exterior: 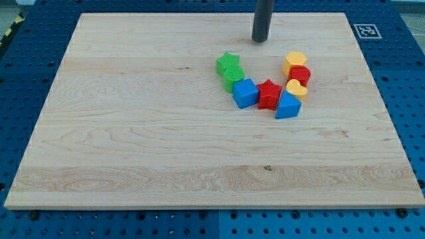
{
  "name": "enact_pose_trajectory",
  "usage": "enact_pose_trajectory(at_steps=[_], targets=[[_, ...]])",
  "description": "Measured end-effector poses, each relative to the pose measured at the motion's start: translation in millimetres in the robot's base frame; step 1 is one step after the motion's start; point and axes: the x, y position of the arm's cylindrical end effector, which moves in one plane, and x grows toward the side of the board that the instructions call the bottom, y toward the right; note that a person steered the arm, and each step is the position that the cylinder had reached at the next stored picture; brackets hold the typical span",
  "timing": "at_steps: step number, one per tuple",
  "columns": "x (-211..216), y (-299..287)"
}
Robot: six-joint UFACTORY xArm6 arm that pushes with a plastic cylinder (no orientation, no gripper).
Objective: Replace the red star left to the blue triangle
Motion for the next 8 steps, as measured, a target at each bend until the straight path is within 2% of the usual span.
enact_pose_trajectory(at_steps=[2, 6, 8], targets=[[24.3, -2.0], [118.6, 1.0], [139.9, 1.0]])
